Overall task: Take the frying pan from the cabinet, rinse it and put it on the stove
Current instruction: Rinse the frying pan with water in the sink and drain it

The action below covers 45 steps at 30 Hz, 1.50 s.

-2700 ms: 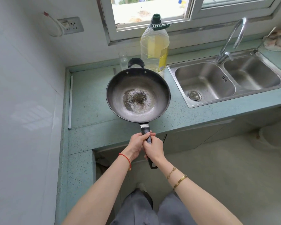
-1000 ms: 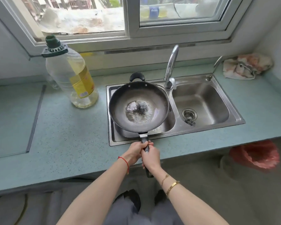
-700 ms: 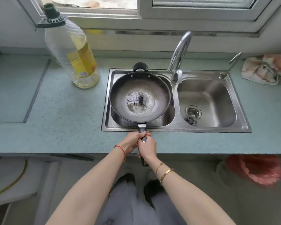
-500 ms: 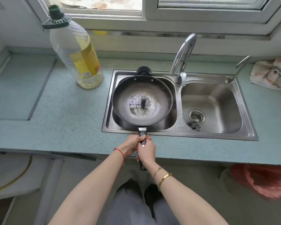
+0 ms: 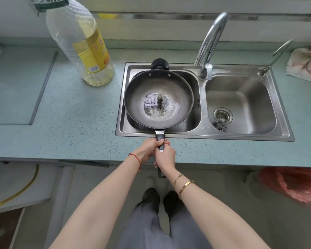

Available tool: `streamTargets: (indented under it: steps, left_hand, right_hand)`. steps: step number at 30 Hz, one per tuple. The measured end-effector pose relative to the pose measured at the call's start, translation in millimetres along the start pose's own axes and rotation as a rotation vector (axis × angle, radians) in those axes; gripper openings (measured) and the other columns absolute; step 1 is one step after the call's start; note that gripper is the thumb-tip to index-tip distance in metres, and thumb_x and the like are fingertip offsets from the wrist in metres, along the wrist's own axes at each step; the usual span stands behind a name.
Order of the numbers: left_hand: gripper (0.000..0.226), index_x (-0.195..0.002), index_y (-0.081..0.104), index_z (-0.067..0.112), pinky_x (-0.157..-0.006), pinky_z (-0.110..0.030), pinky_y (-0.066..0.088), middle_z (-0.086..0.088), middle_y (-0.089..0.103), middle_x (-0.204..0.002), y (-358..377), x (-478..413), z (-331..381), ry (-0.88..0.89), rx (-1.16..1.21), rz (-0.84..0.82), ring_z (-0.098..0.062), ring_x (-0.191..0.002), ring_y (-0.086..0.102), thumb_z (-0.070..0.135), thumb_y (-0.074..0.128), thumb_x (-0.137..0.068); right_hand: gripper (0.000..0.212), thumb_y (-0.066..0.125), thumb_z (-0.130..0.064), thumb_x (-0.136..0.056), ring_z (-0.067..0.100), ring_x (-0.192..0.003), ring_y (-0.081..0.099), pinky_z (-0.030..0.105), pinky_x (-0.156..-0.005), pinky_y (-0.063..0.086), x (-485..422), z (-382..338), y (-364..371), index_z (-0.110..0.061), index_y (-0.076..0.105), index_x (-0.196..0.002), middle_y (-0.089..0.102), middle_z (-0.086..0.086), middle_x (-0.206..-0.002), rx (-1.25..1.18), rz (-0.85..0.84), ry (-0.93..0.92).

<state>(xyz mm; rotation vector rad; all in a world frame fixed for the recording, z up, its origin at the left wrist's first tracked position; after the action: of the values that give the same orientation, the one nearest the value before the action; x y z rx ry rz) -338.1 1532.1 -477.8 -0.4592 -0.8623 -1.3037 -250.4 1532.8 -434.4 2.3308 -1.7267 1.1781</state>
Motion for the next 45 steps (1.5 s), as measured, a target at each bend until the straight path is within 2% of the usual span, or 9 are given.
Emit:
streamTargets:
  steps: [7,11,16,19,26,29,32,38,45]
  left_hand:
    - [0.022,-0.099,0.067,-0.001,-0.072,-0.035,0.044,-0.028,0.070,-0.100,-7,-2,0,0.020,-0.157,0.049,-0.027,-0.083,0.062,0.019,0.056,-0.097]
    - [0.035,-0.063,0.047,0.016,-0.047,-0.024,0.028,-0.002,0.044,-0.058,-11,-5,5,0.001,-0.327,0.145,-0.013,-0.051,0.039,0.022,0.061,-0.095]
    - [0.033,-0.063,0.045,0.017,-0.052,-0.025,0.033,0.000,0.045,-0.061,-13,-6,5,-0.015,-0.373,0.226,-0.014,-0.057,0.043,0.021,0.062,-0.090]
    - [0.028,-0.065,0.048,0.017,-0.067,-0.027,0.038,-0.001,0.049,-0.065,-10,-5,7,-0.036,-0.416,0.215,-0.020,-0.071,0.048,0.025,0.060,-0.089]
    - [0.020,-0.066,0.052,0.016,-0.061,-0.026,0.039,-0.005,0.054,-0.071,-5,-4,14,-0.041,-0.506,0.171,-0.019,-0.068,0.050,0.026,0.060,-0.081]
    - [0.019,-0.086,0.066,0.007,-0.067,-0.026,0.040,-0.006,0.058,-0.082,-1,-7,16,-0.043,-0.551,0.164,-0.020,-0.077,0.053,0.024,0.060,-0.088]
    - [0.019,-0.074,0.058,0.014,-0.059,-0.025,0.046,-0.005,0.058,-0.078,4,-7,19,-0.058,-0.525,0.150,-0.018,-0.066,0.055,0.021,0.057,-0.092]
    - [0.015,-0.086,0.061,0.012,-0.063,-0.029,0.056,-0.007,0.077,-0.075,7,-5,17,-0.074,-0.502,0.068,-0.016,-0.069,0.069,0.022,0.052,-0.093]
    - [0.011,-0.099,0.048,0.000,-0.041,-0.027,0.054,-0.023,0.065,-0.084,13,6,6,-0.153,-0.101,0.177,-0.020,-0.046,0.067,0.010,0.053,-0.099]
  right_hand:
    - [0.022,0.048,-0.026,-0.098,0.025,-0.038,0.063,0.036,-0.035,0.054,1,1,2,-0.007,0.060,-0.103,0.067,0.016,-0.085,0.059,0.014,-0.032]
    - [0.024,0.048,-0.030,-0.096,0.031,-0.048,0.069,0.043,-0.044,0.059,1,5,3,-0.009,0.059,-0.093,0.069,0.012,-0.086,0.121,0.013,-0.013]
    - [0.034,0.046,-0.035,-0.098,0.037,-0.102,0.065,0.037,-0.076,0.048,-3,3,1,-0.005,0.060,-0.109,0.068,0.016,-0.109,0.414,0.014,-0.039]
    - [0.037,0.043,-0.034,-0.100,0.037,-0.108,0.064,0.037,-0.080,0.046,-6,-2,-2,-0.004,0.058,-0.116,0.069,0.016,-0.115,0.618,-0.009,-0.091]
    - [0.045,0.047,-0.047,-0.094,0.034,-0.113,0.064,0.036,-0.088,0.048,-11,-23,-14,-0.012,0.065,-0.116,0.070,0.012,-0.118,0.906,-0.213,-0.160]
    - [0.035,0.050,-0.051,-0.090,0.030,-0.107,0.068,0.033,-0.089,0.050,-19,-28,-28,-0.020,0.062,-0.082,0.074,0.010,-0.107,0.929,-0.314,-0.123]
    - [0.041,0.054,-0.052,-0.086,0.024,-0.079,0.072,0.028,-0.079,0.056,-32,-35,-45,-0.020,0.052,-0.060,0.069,0.001,-0.069,0.980,-0.364,-0.128]
    - [0.046,0.065,-0.056,-0.084,0.019,-0.056,0.070,0.027,-0.055,0.060,-61,-32,-67,-0.011,0.066,-0.080,0.073,0.003,-0.071,0.705,-0.500,-0.084]
    - [0.032,0.050,-0.023,-0.101,0.019,-0.055,0.060,0.024,-0.047,0.055,-103,-45,-130,-0.002,0.067,-0.085,0.067,0.011,-0.074,0.116,-0.156,-0.014]
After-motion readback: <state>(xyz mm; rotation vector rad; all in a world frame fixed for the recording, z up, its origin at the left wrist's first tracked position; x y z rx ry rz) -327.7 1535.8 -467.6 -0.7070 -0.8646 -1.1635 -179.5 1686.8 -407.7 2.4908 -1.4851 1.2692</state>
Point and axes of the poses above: each hand's wrist, its own x-axis away from the middle knuckle, its own y-axis out of the palm, z = x × y, the point moved 7 cm from there along -x, towards the middle knuckle
